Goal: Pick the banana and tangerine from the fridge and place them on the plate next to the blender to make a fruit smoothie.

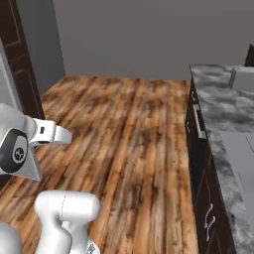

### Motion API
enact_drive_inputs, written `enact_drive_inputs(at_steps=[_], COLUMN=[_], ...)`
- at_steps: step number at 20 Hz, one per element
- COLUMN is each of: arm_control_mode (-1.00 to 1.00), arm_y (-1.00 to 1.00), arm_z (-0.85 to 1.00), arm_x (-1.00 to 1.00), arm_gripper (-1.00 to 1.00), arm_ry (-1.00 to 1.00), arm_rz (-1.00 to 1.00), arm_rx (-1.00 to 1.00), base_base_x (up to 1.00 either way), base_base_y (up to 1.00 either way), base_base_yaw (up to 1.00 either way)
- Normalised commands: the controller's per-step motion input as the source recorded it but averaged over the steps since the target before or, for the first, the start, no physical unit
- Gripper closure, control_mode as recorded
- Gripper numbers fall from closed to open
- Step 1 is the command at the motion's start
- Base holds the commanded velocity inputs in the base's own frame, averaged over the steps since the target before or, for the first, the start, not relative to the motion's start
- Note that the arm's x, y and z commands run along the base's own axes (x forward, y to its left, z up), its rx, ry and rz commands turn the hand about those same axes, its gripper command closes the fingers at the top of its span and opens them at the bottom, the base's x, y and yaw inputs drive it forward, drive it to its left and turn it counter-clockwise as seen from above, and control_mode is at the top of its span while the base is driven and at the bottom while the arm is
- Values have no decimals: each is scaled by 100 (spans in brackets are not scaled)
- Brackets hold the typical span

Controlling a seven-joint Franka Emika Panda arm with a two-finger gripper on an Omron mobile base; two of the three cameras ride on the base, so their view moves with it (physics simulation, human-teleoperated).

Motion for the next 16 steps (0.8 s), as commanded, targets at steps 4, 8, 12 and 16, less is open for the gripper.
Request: enact_drive_inputs(at_steps=[4,8,12,16], arm_control_mode=[100,100,100,100], arm_y=[0,0,0,0], arm_z=[0,0,0,0], arm_x=[0,0,0,0], arm_gripper=[-100,-100,-100,-100], arm_ry=[0,0,0,0], arm_rz=[0,0,0,0], arm_rx=[0,0,0,0], base_base_x=[0,0,0,3], base_base_y=[0,19,49,57], base_base_yaw=[76,93,91,84])
